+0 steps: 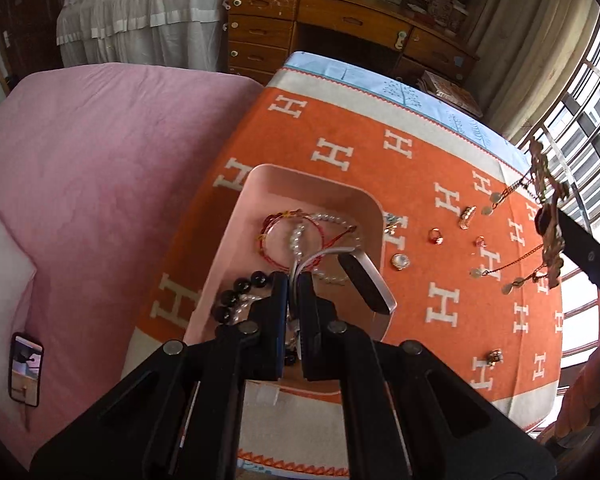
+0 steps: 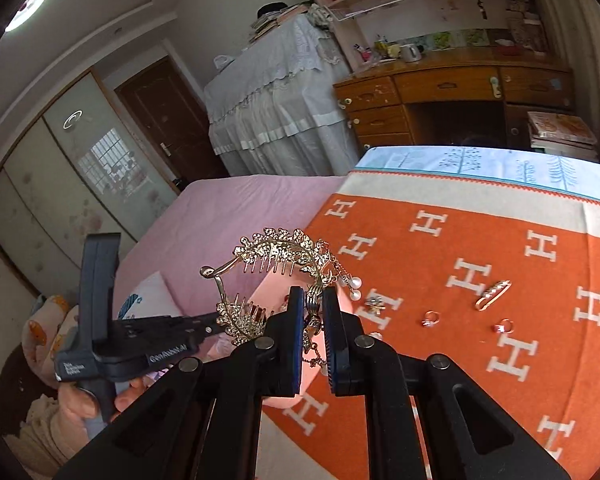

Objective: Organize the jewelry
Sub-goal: 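Carry comb into pink box with right tool while left tool carries watch there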

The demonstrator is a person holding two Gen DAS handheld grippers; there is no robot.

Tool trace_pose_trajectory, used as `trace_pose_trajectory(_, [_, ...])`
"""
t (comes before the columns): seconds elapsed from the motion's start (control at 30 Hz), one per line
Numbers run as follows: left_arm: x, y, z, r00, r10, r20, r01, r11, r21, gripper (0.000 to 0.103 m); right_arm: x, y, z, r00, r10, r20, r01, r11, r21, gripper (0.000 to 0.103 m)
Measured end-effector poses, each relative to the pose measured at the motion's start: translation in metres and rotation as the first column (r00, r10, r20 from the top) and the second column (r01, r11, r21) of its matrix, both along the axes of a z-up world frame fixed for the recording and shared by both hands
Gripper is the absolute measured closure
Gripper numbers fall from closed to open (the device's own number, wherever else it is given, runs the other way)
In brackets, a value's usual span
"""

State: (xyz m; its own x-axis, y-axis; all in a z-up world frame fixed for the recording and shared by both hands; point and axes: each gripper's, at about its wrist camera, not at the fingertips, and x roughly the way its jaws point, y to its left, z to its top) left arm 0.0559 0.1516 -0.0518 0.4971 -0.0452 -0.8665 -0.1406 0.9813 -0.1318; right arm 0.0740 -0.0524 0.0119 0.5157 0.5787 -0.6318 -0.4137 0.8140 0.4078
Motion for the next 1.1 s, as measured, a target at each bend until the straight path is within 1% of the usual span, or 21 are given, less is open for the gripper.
trace_pose_trajectory(0.07, [-0.007, 0.005, -0.014, 1.0, 0.016, -0.001, -0.016, 1.0, 0.019, 0.1, 0.002, 0.025, -0.005, 0.999, 0.026, -0.018, -0.026, 1.0, 0.001, 0.094])
trace_pose_trajectory(0.17, [-0.009, 0.011, -0.036, 0.999, 0.036, -0.005, -0.036, 0.999, 0.011, 0.1, 0.004, 0.056, -0.014, 0.998, 0.039, -0.043, -0.038, 0.999, 0.008, 0.094])
trace_pose_trajectory(0.27, [-0.011, 0.017, -0.049, 0.999, 0.052, -0.002, -0.052, 0.999, -0.009, 0.1, 0.012, 0.073, -0.031, 0.996, 0.036, -0.083, -0.035, 0.999, 0.007, 0.094])
trace_pose_trajectory(0.37, [-0.011, 0.017, -0.055, 0.999, 0.046, 0.015, -0.046, 0.999, -0.013, 0.099, 0.023, 0.087, -0.051, 0.992, 0.027, -0.127, -0.028, 1.0, -0.004, 0.094])
trace_pose_trajectory(0.53, [-0.011, 0.019, -0.057, 0.998, 0.045, 0.054, -0.044, 0.999, -0.025, 0.099, 0.043, 0.103, -0.081, 0.985, -0.009, -0.174, 0.002, 0.999, -0.039, 0.094])
trace_pose_trajectory(0.63, [-0.013, 0.02, -0.058, 0.997, 0.037, 0.066, -0.036, 0.999, -0.014, 0.098, 0.049, 0.114, -0.092, 0.983, -0.032, -0.18, 0.019, 0.997, -0.07, 0.094])
trace_pose_trajectory(0.7, [-0.015, 0.021, -0.056, 0.996, 0.032, 0.078, -0.032, 0.999, -0.011, 0.091, 0.054, 0.117, -0.099, 0.984, -0.051, -0.173, 0.034, 0.994, -0.104, 0.094])
trace_pose_trajectory(0.73, [-0.016, 0.021, -0.056, 0.996, 0.03, 0.082, -0.028, 0.999, -0.018, 0.081, 0.055, 0.12, -0.102, 0.984, -0.058, -0.169, 0.038, 0.992, -0.119, 0.094])
trace_pose_trajectory(0.77, [-0.017, 0.022, -0.055, 0.996, 0.028, 0.084, -0.026, 0.999, -0.024, 0.067, 0.058, 0.122, -0.106, 0.983, -0.064, -0.17, 0.042, 0.99, -0.132, 0.094])
trace_pose_trajectory(0.83, [-0.018, 0.023, -0.053, 0.996, -0.004, 0.093, 0.009, 0.998, -0.063, 0.054, 0.063, 0.125, -0.113, 0.98, -0.074, -0.182, 0.046, 0.988, -0.151, 0.094])
trace_pose_trajectory(0.93, [-0.02, 0.02, -0.051, 0.994, -0.019, 0.108, 0.023, 0.999, -0.043, 0.053, 0.067, 0.131, -0.122, 0.979, -0.084, -0.188, 0.051, 0.984, -0.173, 0.094])
trace_pose_trajectory(1.1, [-0.024, 0.019, -0.049, 0.992, -0.023, 0.123, 0.029, 0.998, -0.047, 0.053, 0.069, 0.138, -0.13, 0.98, -0.096, -0.175, 0.056, 0.974, -0.221, 0.094])
